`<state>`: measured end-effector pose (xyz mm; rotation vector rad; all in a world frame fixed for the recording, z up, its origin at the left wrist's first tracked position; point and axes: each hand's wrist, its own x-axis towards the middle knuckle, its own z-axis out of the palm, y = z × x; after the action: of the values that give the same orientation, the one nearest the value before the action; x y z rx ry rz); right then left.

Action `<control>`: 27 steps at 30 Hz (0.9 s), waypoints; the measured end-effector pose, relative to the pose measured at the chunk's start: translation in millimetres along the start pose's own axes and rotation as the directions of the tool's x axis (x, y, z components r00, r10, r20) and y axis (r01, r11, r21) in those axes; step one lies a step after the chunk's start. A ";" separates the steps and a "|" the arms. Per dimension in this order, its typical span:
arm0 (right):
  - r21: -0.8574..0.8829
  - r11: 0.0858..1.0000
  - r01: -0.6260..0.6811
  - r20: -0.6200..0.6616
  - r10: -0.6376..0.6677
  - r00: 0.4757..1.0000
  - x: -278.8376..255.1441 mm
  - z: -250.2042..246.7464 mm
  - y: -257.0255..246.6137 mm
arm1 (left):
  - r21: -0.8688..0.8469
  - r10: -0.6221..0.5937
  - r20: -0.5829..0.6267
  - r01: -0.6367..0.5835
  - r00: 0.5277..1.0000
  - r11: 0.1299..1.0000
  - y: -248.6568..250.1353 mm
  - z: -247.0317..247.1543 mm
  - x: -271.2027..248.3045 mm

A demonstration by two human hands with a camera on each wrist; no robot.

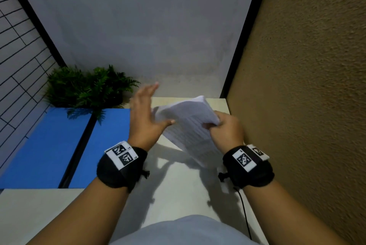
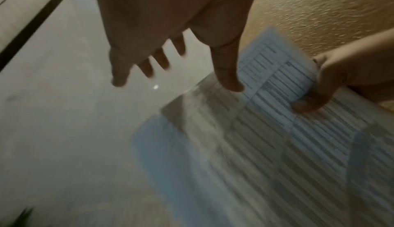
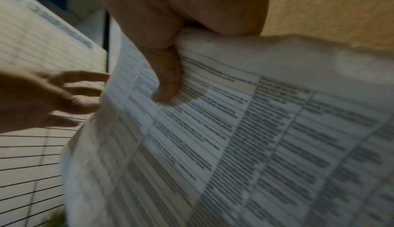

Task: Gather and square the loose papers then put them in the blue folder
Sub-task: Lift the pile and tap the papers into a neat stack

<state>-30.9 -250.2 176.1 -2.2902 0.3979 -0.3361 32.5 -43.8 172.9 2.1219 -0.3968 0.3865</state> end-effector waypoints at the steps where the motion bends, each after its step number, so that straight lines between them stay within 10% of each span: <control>1: -0.115 0.990 0.083 0.035 -0.079 0.996 -2.2 1.2 -8.6 | 0.014 0.056 0.094 -0.057 0.994 0.998 5.8 -1.7 3.4; 5: -0.274 0.924 0.268 0.070 -0.259 0.963 -6.7 8.3 -26.7 | -0.197 -0.096 0.275 0.154 0.957 0.968 11.0 6.7 -0.4; 11: -0.282 0.959 -0.016 0.160 0.063 0.985 11.4 -21.8 27.9 | -0.485 -0.426 0.249 0.492 0.870 0.723 -28.6 -4.3 -22.1; 15: 0.213 0.942 -0.260 0.041 0.258 0.965 10.6 -44.1 68.7 | -0.614 -0.480 0.254 0.524 0.839 0.590 -45.1 -18.2 -23.7; 18: 0.572 0.725 -0.384 0.164 0.357 0.920 2.6 -34.7 85.7 | -0.645 -0.503 0.283 0.550 0.817 0.530 -52.2 -14.1 -23.6; 27: 0.649 0.628 -0.429 0.059 0.520 0.852 -22.9 15.1 105.5 | -0.488 -0.594 0.225 0.617 0.773 0.618 -80.0 22.6 -36.7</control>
<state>-65.3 -300.5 85.7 -1.4098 0.8054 -0.2931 35.8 -15.3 86.7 1.5678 0.2046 -0.1679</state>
